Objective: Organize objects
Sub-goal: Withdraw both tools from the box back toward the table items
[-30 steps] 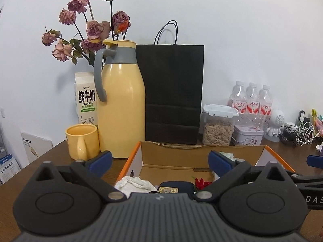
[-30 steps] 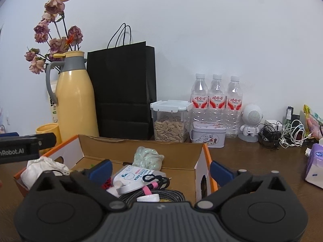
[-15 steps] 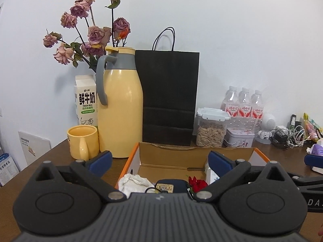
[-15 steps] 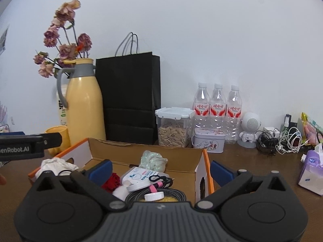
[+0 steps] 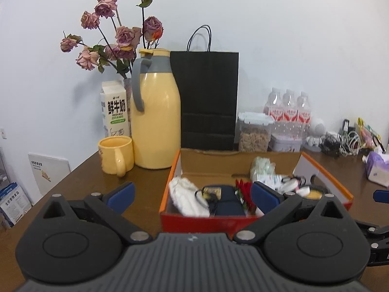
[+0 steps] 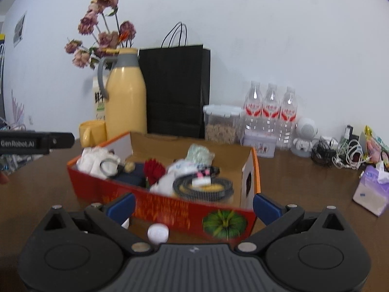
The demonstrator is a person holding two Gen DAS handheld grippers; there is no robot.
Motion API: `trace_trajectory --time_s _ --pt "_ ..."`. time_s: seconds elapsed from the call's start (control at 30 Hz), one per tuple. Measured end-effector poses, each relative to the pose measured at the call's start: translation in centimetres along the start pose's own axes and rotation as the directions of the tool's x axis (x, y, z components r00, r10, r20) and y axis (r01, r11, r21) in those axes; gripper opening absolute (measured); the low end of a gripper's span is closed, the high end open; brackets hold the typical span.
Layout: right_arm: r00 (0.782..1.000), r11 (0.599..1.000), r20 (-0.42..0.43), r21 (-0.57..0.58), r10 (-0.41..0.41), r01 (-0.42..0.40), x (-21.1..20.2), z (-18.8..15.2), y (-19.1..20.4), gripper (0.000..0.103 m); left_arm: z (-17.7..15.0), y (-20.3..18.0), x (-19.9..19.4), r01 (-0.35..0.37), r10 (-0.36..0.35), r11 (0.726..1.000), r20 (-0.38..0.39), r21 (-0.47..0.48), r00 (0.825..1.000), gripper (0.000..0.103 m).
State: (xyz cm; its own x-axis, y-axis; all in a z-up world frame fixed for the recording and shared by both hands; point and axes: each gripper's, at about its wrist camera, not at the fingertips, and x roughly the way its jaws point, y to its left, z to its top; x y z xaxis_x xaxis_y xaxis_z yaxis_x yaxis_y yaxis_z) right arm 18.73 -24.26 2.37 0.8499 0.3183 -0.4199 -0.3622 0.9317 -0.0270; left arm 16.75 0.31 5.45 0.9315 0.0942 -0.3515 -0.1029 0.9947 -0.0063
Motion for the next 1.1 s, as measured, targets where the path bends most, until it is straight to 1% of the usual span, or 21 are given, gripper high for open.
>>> trace_trajectory --time_s 0.2,0.4,0.43,0.47,0.53,0.7,0.73,0.77,0.83,0.9,0.93,0.97,1.0,1.07,1.1 --pt "0.997 1.0 -0.081 -0.001 0.005 -0.006 -0.7 -2.7 0.0 0.103 -1.7 1.2 -1.2 -0.01 0.011 1.0 -0.052 0.014 0.999 0.103" --pt "0.986 0.999 -0.165 0.001 0.032 -0.032 -0.5 -5.2 0.5 0.103 -3.6 2.0 -1.5 -0.013 0.016 1.0 -0.115 0.029 0.993 0.103" --pt "0.984 0.999 -0.175 -0.002 0.037 -0.038 -0.4 -5.5 0.7 0.101 -3.9 2.1 -1.5 -0.012 0.016 0.999 -0.125 0.031 0.992 0.103" --pt "0.982 0.999 -0.185 -0.006 0.046 -0.048 -0.2 -5.7 0.9 0.097 -4.2 2.2 -1.5 -0.012 0.016 0.999 -0.135 0.031 0.991 0.103" --pt "0.978 0.998 -0.202 -0.013 0.059 -0.063 0.1 -5.8 1.4 0.093 -4.7 2.4 -1.6 -0.011 0.015 1.0 -0.149 0.028 0.989 0.103" --pt "0.97 0.995 -0.226 -0.009 0.095 -0.1 1.3 -5.6 2.4 0.092 -5.4 2.8 -1.5 -0.012 0.015 1.0 -0.171 0.02 0.985 0.103" --pt "0.967 0.994 -0.232 -0.007 0.101 -0.105 1.6 -5.5 2.5 0.09 -5.4 2.8 -1.4 -0.012 0.015 1.0 -0.174 0.018 0.985 0.103" --pt "0.965 0.994 -0.24 -0.006 0.107 -0.111 2.0 -5.5 2.7 0.084 -5.5 2.9 -1.4 -0.012 0.015 1.0 -0.177 0.016 0.984 0.103" --pt "0.961 0.993 -0.255 -0.003 0.111 -0.116 2.7 -5.5 2.9 0.077 -5.5 3.0 -1.3 -0.01 0.012 1.0 -0.181 0.013 0.983 0.103" --pt "0.955 0.993 -0.271 0.008 0.117 -0.119 3.3 -5.6 2.8 0.075 -5.6 3.0 -1.4 -0.009 0.011 1.0 -0.182 0.011 0.983 0.103" --pt "0.958 0.994 -0.265 0.007 0.11 -0.112 3.4 -5.6 2.8 0.071 -5.7 3.1 -1.4 -0.008 0.01 1.0 -0.183 0.01 0.983 0.103" --pt "0.959 0.994 -0.262 0.009 0.109 -0.11 3.4 -5.6 2.8 0.064 -5.7 3.1 -1.3 -0.007 0.009 1.0 -0.185 0.009 0.983 0.103" --pt "0.96 0.994 -0.256 0.012 0.111 -0.111 3.3 -5.6 2.7 0.06 -5.8 3.0 -1.2 -0.007 0.008 1.0 -0.188 0.007 0.982 0.103" --pt "0.963 0.993 -0.242 0.016 0.115 -0.114 3.3 -5.6 2.6 0.039 -5.8 3.0 -1.0 -0.004 0.005 1.0 -0.193 0.006 0.981 0.103" --pt "0.965 0.993 -0.235 0.019 0.116 -0.115 3.2 -5.7 2.5 0.033 -5.9 2.9 -1.0 -0.002 0.003 1.0 -0.194 0.007 0.981 0.103"
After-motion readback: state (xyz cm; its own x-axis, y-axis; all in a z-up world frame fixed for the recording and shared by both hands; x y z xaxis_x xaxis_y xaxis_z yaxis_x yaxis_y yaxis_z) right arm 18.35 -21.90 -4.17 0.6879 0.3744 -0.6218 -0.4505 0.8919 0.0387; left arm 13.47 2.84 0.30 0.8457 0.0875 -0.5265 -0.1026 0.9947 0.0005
